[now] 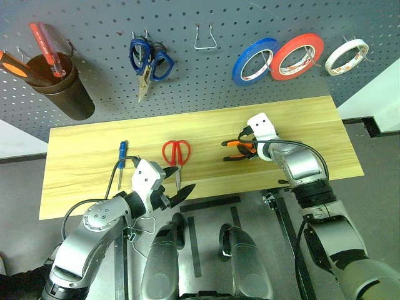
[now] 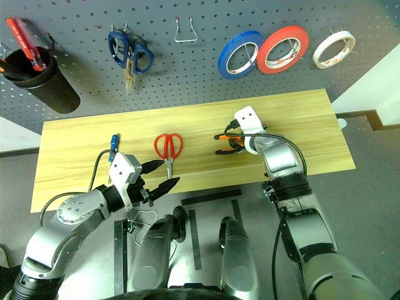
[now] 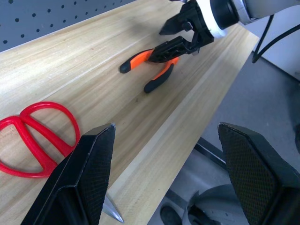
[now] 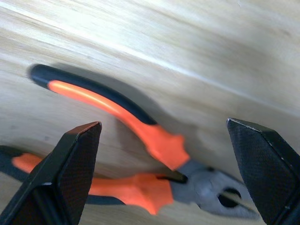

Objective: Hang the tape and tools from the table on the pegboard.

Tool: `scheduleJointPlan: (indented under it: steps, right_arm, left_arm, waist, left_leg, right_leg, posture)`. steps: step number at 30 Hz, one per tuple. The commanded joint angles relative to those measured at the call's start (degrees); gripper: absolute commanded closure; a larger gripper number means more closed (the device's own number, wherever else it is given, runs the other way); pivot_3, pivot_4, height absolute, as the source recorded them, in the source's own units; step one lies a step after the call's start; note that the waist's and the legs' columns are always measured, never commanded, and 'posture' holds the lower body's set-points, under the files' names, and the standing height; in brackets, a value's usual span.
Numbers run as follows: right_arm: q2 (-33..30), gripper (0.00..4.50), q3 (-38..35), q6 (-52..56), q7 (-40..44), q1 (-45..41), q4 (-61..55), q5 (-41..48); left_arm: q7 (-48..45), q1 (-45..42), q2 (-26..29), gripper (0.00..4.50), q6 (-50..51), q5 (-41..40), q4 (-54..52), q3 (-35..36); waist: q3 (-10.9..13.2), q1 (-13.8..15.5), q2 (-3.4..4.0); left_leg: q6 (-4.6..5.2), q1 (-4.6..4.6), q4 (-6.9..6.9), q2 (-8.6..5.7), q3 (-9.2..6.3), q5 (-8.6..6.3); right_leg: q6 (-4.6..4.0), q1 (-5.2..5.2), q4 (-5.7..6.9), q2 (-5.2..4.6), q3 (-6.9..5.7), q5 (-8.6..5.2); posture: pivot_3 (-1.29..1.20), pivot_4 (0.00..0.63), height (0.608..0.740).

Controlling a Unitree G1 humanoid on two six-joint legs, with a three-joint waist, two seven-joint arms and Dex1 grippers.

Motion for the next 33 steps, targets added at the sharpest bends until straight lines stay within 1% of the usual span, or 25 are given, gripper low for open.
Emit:
scheduleJointPlan:
  steps: [1, 5, 9, 11, 15, 19, 27, 33]
  right_arm:
    - [-2.1, 0.04, -0.5, -6.1, 7.1, 0.3, 0.7, 2.3]
    - [-6.6, 0.04, -0.3, -12.6, 19.2, -0.3, 1.7, 4.8]
    - [-9.6, 0.04, 0.0, -18.1, 27.8, -2.4, 4.8, 5.6]
    - [-11.5, 0.04, 1.0, -21.8, 33.8, -3.5, 7.1, 5.3]
    - [-12.5, 0.04, 2.3, -27.7, 39.0, -5.3, 11.1, 3.9]
    - [-12.2, 0.04, 3.1, -31.6, 40.4, -6.3, 13.3, 2.4]
    - [-11.6, 0.04, 5.8, -34.9, 35.6, -8.1, 17.7, -4.2]
    - [-12.7, 0.04, 7.7, -36.3, 39.6, -8.0, 18.0, -6.1]
  left_arm:
    - [-0.1, 0.5, -0.2, 0.86, -0.7, -0.2, -1.6, -0.8]
    - [-0.4, 0.2, -0.1, 0.86, -0.8, -0.3, -1.1, -0.6]
    - [-0.4, 0.1, -0.2, 0.86, -0.9, -0.3, -0.9, -0.8]
    - [-0.1, 0.2, -0.5, 0.86, -0.7, -0.4, -1.3, -1.1]
    - [0.0, 0.6, -0.6, 0.86, -0.5, -0.4, -1.8, -1.1]
    - [0.2, 1.1, -0.6, 0.86, -0.3, -0.5, -2.5, -1.0]
    - [0.4, 1.8, -0.6, 0.86, -0.1, -0.8, -3.2, -0.9]
    - [0.4, 2.0, -0.6, 0.86, -0.1, -0.8, -3.2, -1.1]
  waist:
    - [0.0, 0.0, -0.01]
    - [0.3, 0.1, -0.08]
    - [0.7, 0.0, -0.1]
    - [0.9, -0.1, -0.07]
    - [1.0, -0.1, -0.08]
    - [1.2, 0.0, -0.08]
    - [1.2, 0.0, -0.08]
    - [1.3, 0.0, -0.06]
  left_leg:
    - [0.0, 0.0, 0.0, 0.0, 0.0, 0.0]
    - [0.01, 0.0, 0.01, 0.0, 0.0, 0.0]
    - [0.01, 0.0, 0.02, -0.01, -0.01, 0.0]
    - [0.01, 0.0, 0.03, 0.0, -0.01, 0.0]
    - [0.01, 0.0, 0.08, 0.01, 0.0, 0.0]
    - [0.02, 0.0, 0.14, 0.0, 0.0, 0.0]
    - [0.02, 0.0, 0.18, 0.0, -0.01, 0.0]
    - [0.02, 0.01, 0.19, 0.0, -0.01, 0.0]
  right_leg:
    - [0.0, 0.01, 0.0, 0.0, 0.0, 0.0]
    - [0.0, 0.01, 0.0, 0.01, 0.0, 0.0]
    - [0.0, 0.03, 0.0, 0.0, -0.01, 0.0]
    - [0.0, 0.03, 0.0, 0.01, 0.0, 0.01]
    - [0.0, 0.04, -0.01, 0.01, 0.0, 0.0]
    - [0.0, 0.07, -0.01, -0.02, -0.01, 0.01]
    - [0.0, 0.1, 0.0, -0.05, -0.02, 0.01]
    - [0.0, 0.11, 0.0, -0.05, -0.03, 0.01]
  posture:
    - [0.06, 0.424, 0.717]
    - [0.06, 0.432, 0.717]
    - [0.05, 0.436, 0.717]
    - [0.05, 0.437, 0.717]
    - [0.06, 0.44, 0.717]
    - [0.06, 0.44, 0.717]
    - [0.05, 0.446, 0.717]
    - [0.05, 0.45, 0.717]
